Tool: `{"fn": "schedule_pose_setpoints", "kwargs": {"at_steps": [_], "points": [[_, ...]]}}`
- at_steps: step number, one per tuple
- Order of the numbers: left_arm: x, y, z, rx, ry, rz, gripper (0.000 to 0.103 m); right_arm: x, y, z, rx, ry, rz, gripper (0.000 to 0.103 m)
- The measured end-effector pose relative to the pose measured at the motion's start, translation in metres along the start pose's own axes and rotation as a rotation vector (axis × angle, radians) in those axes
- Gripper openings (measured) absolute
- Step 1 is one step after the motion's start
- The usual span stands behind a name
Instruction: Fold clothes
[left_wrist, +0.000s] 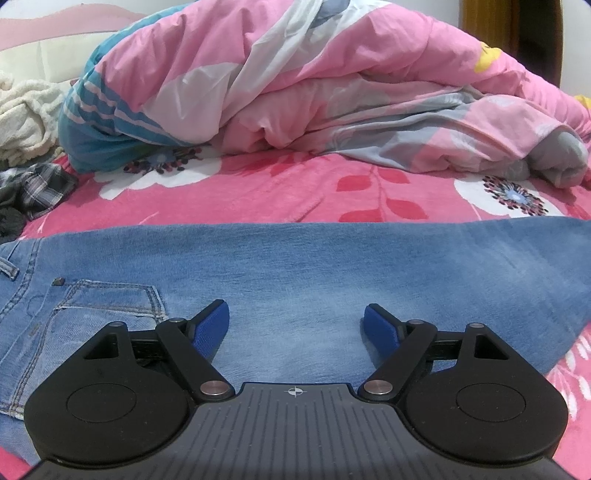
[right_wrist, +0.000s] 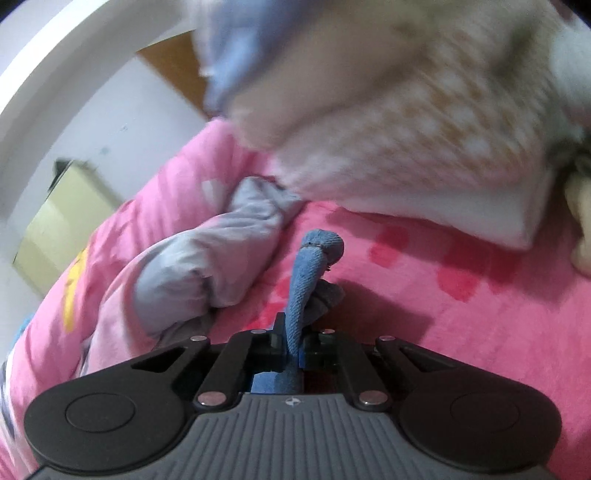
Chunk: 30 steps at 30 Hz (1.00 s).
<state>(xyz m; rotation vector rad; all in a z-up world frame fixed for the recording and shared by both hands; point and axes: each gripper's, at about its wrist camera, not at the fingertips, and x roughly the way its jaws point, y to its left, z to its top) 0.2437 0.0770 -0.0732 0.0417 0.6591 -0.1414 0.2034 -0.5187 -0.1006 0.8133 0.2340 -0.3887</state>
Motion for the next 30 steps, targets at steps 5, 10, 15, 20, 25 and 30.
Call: {"fn": "schedule_pose_setpoints", "kwargs": {"at_steps": [5, 10, 15, 20, 25, 30], "points": [[0.0, -0.001, 0.0, 0.003, -0.001, 0.004, 0.081, -0.018, 0.053, -0.018, -0.288, 0.031, 0.087, 0.005], [0.001, -0.002, 0.0, 0.007, -0.001, 0.013, 0.082, -0.042, 0.126, -0.083, -0.882, 0.046, 0.136, 0.005], [0.002, -0.003, 0.0, 0.01, -0.001, 0.019, 0.082, -0.064, 0.166, -0.174, -1.415, 0.0, 0.208, 0.005], [0.002, -0.003, 0.0, 0.013, -0.002, 0.02, 0.082, -0.071, 0.169, -0.222, -1.612, -0.026, 0.229, 0.005], [0.002, -0.002, 0.0, 0.014, -0.001, 0.019, 0.082, -0.08, 0.165, -0.232, -1.669, -0.037, 0.23, 0.007], [0.002, -0.001, 0.001, 0.014, -0.001, 0.019, 0.082, -0.11, 0.159, -0.219, -1.563, 0.079, 0.348, 0.021]]}}
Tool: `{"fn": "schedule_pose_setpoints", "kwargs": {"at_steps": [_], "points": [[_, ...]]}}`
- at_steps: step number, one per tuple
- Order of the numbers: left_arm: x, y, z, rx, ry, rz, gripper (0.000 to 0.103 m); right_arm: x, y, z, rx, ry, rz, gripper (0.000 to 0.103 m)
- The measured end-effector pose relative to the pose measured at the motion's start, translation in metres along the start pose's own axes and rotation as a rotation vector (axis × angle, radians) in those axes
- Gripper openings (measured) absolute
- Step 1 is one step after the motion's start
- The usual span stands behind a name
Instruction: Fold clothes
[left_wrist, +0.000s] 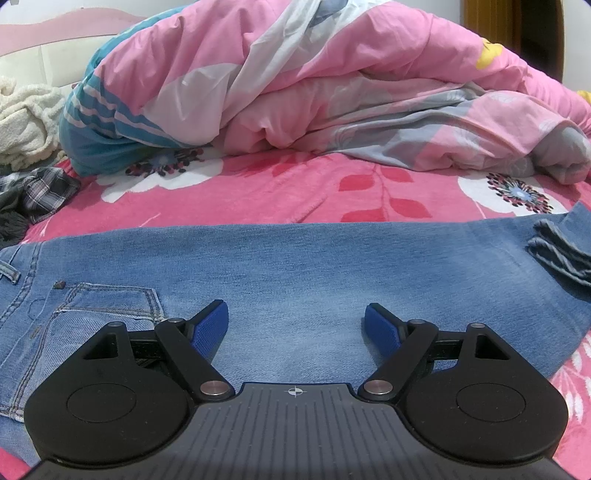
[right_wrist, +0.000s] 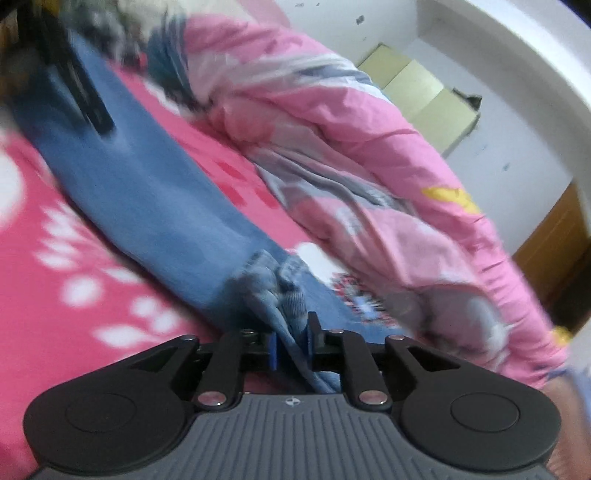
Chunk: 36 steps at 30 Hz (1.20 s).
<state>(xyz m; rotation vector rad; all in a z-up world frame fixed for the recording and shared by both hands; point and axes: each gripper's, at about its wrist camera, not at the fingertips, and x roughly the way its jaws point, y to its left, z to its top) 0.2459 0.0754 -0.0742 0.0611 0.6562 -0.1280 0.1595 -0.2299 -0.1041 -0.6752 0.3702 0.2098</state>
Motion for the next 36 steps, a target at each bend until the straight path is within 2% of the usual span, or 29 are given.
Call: {"fn": "schedule_pose_setpoints", "kwargs": {"at_steps": [2, 7, 10, 13, 16, 19, 22, 25, 27, 32, 36], "points": [[0.0, 0.0, 0.0, 0.001, 0.0, 0.0, 0.082, -0.012, -0.009, -0.001, 0.1, -0.01, 0.051, 0.028], [0.0, 0.001, 0.0, -0.001, 0.0, -0.003, 0.082, -0.037, -0.032, 0.004, 0.303, -0.064, 0.139, 0.029], [-0.001, 0.001, 0.0, -0.001, 0.001, -0.004, 0.082, -0.042, -0.039, 0.008, 0.364, -0.104, 0.16, 0.029], [-0.001, 0.002, 0.0, -0.001, 0.001, -0.007, 0.082, -0.026, -0.033, 0.011, 0.31, -0.037, 0.106, 0.028], [-0.001, 0.003, 0.0, -0.002, 0.001, -0.01, 0.082, -0.005, -0.026, 0.005, 0.276, 0.045, 0.091, 0.026], [-0.001, 0.003, 0.0, -0.003, 0.002, -0.011, 0.082, 0.008, -0.026, -0.003, 0.296, 0.09, 0.105, 0.014], [-0.001, 0.002, 0.0, -0.003, 0.001, -0.009, 0.082, 0.005, -0.032, -0.005, 0.362, 0.074, 0.113, 0.008], [0.0, 0.001, -0.001, -0.002, 0.001, -0.007, 0.082, -0.008, -0.048, 0.0, 0.471, 0.014, 0.121, 0.007], [0.0, 0.0, -0.001, -0.002, 0.001, -0.005, 0.082, -0.014, -0.056, 0.005, 0.501, -0.009, 0.125, 0.007], [0.0, 0.0, -0.001, -0.002, 0.001, -0.002, 0.083, -0.017, -0.052, 0.012, 0.48, -0.029, 0.143, 0.007], [0.0, 0.001, -0.001, -0.001, 0.001, -0.003, 0.083, -0.013, -0.039, 0.014, 0.413, -0.022, 0.137, 0.007]]}}
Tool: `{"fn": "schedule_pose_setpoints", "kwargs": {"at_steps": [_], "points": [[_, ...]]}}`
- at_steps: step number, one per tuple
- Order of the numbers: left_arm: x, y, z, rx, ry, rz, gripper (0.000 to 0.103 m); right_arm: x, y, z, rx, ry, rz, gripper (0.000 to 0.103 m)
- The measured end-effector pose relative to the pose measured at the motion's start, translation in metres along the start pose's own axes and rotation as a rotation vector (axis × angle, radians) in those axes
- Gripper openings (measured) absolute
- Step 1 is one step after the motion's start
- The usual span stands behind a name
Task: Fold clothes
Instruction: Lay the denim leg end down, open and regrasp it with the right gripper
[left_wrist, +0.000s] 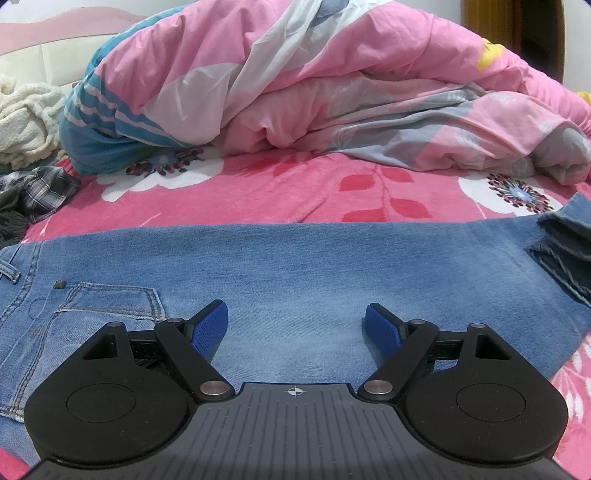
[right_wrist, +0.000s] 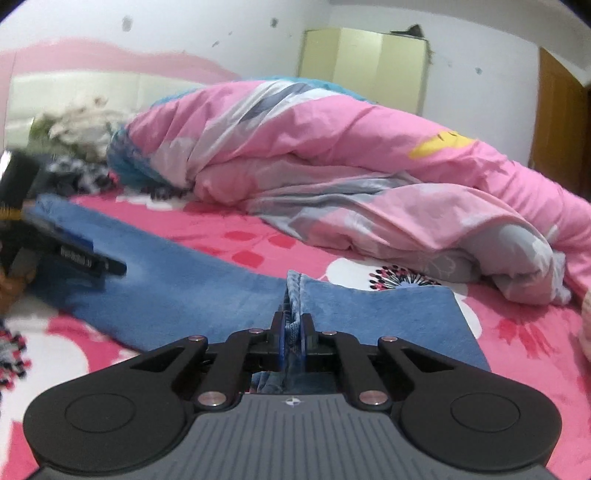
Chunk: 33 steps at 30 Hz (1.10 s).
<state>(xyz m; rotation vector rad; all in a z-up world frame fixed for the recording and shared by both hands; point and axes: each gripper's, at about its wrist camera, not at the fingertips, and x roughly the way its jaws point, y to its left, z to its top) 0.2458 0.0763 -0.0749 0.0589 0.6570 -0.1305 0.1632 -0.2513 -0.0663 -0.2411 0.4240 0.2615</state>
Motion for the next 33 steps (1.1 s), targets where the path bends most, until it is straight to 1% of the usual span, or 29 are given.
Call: {"fn": "schedule_pose_setpoints", "kwargs": {"at_steps": [2, 4, 10, 13, 14, 16, 19, 21, 22, 24, 25, 27, 30, 32, 33], "points": [[0.0, 0.001, 0.0, -0.001, 0.0, -0.002, 0.083, 0.006, 0.003, -0.006, -0.022, 0.023, -0.027, 0.007], [0.0, 0.002, 0.0, 0.0, 0.0, -0.004, 0.083, 0.008, 0.002, -0.01, -0.01, 0.036, -0.044, 0.007], [0.0, 0.001, 0.001, 0.001, 0.0, -0.001, 0.083, 0.005, 0.005, -0.012, -0.005, 0.034, -0.021, 0.007], [0.0, 0.001, 0.001, 0.0, 0.0, 0.0, 0.083, 0.014, 0.005, -0.017, 0.013, 0.068, -0.004, 0.008], [0.0, 0.001, 0.001, 0.0, 0.0, 0.0, 0.083, 0.016, 0.003, -0.02, 0.031, 0.08, 0.002, 0.008], [0.0, 0.001, 0.001, 0.001, -0.001, -0.001, 0.083, 0.018, -0.005, -0.022, 0.106, 0.096, 0.031, 0.011], [0.0, 0.001, 0.0, 0.002, -0.001, 0.0, 0.083, 0.018, -0.026, -0.023, 0.264, 0.108, 0.098, 0.016], [0.0, 0.0, 0.0, 0.001, -0.001, 0.0, 0.083, 0.018, -0.038, -0.025, 0.348, 0.116, 0.151, 0.024], [0.0, 0.0, 0.0, 0.002, -0.001, 0.0, 0.083, 0.018, -0.041, -0.026, 0.362, 0.119, 0.173, 0.027], [0.0, 0.0, 0.0, 0.003, -0.001, 0.001, 0.083, 0.015, -0.038, -0.026, 0.32, 0.118, 0.184, 0.035], [0.0, 0.0, 0.0, 0.003, -0.001, 0.002, 0.083, 0.014, -0.032, -0.024, 0.27, 0.123, 0.172, 0.037], [0.001, -0.001, 0.001, 0.003, -0.001, 0.003, 0.083, 0.01, -0.019, -0.022, 0.155, 0.132, 0.14, 0.044], [0.001, -0.001, 0.0, 0.003, -0.001, 0.005, 0.083, 0.01, 0.003, -0.022, -0.01, 0.144, 0.077, 0.045], [0.001, -0.002, 0.0, 0.003, -0.002, 0.005, 0.083, 0.011, 0.014, -0.024, -0.082, 0.149, 0.04, 0.046], [0.001, -0.002, 0.0, 0.003, -0.002, 0.004, 0.083, 0.011, 0.017, -0.024, -0.098, 0.149, 0.024, 0.044]]}}
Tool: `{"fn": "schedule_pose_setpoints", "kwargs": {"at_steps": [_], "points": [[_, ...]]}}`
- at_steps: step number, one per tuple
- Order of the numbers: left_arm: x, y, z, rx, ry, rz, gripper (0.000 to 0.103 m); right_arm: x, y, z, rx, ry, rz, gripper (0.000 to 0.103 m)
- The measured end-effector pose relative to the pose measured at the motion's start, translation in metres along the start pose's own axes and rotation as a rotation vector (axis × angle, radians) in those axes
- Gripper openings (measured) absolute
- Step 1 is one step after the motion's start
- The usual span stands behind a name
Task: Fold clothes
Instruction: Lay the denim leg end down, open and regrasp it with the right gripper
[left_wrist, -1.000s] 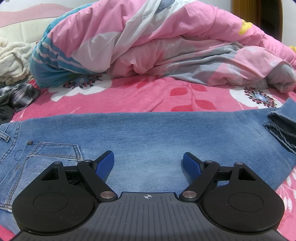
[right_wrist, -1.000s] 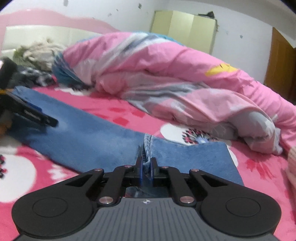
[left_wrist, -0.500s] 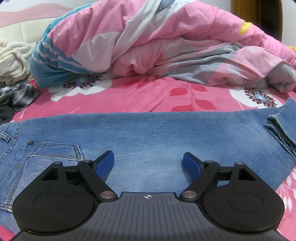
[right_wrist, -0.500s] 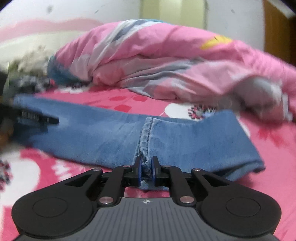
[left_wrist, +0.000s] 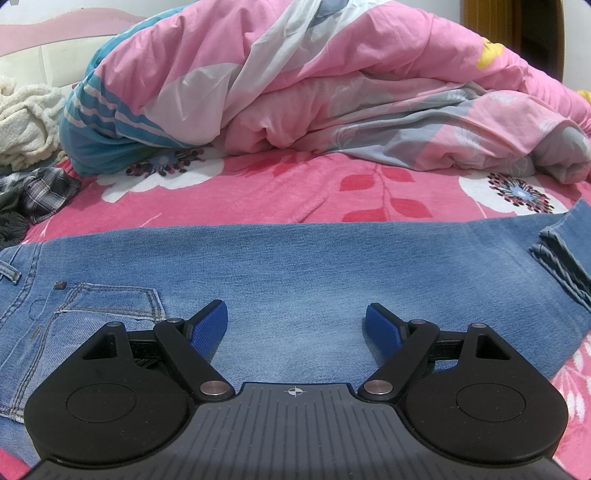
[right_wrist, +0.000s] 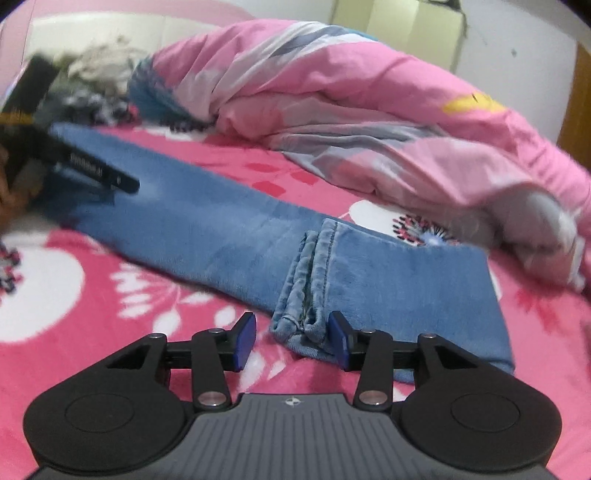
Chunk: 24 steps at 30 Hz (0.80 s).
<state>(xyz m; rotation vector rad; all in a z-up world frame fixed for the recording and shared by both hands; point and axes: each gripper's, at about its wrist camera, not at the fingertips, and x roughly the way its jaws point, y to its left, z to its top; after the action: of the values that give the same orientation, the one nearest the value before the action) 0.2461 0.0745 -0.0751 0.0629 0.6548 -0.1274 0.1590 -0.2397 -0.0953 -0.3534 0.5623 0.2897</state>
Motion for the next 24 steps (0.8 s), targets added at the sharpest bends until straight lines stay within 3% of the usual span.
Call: {"fn": "schedule_pose_setpoints", "kwargs": {"at_steps": [6, 11, 19, 24], "points": [[0.0, 0.001, 0.0, -0.004, -0.001, -0.005, 0.083, 0.0, 0.001, 0.003, -0.01, -0.009, -0.051, 0.02], [-0.005, 0.003, 0.001, -0.009, -0.018, 0.0, 0.083, -0.017, -0.027, 0.016, 0.159, -0.058, -0.012, 0.017], [-0.024, 0.021, 0.004, -0.057, -0.099, -0.011, 0.083, -0.052, -0.089, 0.055, 0.601, -0.227, 0.177, 0.016], [-0.028, 0.04, 0.001, -0.092, -0.105, -0.005, 0.083, -0.049, -0.09, 0.092, 0.745, -0.309, 0.351, 0.016]]}}
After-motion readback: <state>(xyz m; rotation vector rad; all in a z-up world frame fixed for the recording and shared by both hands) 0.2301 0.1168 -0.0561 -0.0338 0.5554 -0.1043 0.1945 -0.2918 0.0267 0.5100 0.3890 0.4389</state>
